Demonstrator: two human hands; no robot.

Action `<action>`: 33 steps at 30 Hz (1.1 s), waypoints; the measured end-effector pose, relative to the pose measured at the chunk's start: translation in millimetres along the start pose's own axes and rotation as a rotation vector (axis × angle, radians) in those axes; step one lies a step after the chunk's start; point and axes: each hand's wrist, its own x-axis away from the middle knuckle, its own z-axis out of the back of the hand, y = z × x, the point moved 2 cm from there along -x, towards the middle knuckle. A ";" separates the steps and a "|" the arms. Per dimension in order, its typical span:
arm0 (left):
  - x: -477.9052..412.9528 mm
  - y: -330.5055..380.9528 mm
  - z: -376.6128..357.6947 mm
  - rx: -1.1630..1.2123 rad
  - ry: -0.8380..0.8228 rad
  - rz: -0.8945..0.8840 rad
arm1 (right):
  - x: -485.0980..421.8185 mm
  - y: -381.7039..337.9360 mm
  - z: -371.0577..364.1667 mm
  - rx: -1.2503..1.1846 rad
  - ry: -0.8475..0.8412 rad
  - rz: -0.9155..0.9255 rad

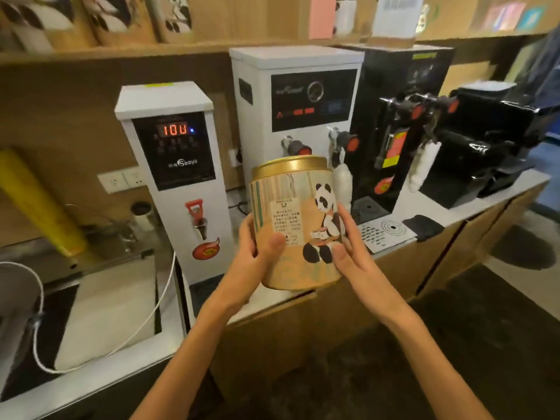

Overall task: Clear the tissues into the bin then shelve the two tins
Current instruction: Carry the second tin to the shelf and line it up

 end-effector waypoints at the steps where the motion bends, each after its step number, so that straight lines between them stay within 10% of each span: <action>1: -15.9 9.0 1.2 0.004 0.058 -0.034 | -20.2 -6.1 11.8 0.010 -0.052 0.029; 8: -103.1 124.6 5.0 0.029 0.223 -0.346 | -171.8 -93.2 69.4 0.076 -0.438 0.216; 19: -263.3 343.7 72.8 -0.540 0.339 -0.498 | -430.6 -256.7 85.3 -0.078 -0.539 0.450; 33: -520.1 297.5 209.9 -0.756 0.386 -0.157 | -689.0 -209.3 44.9 0.119 -0.509 0.045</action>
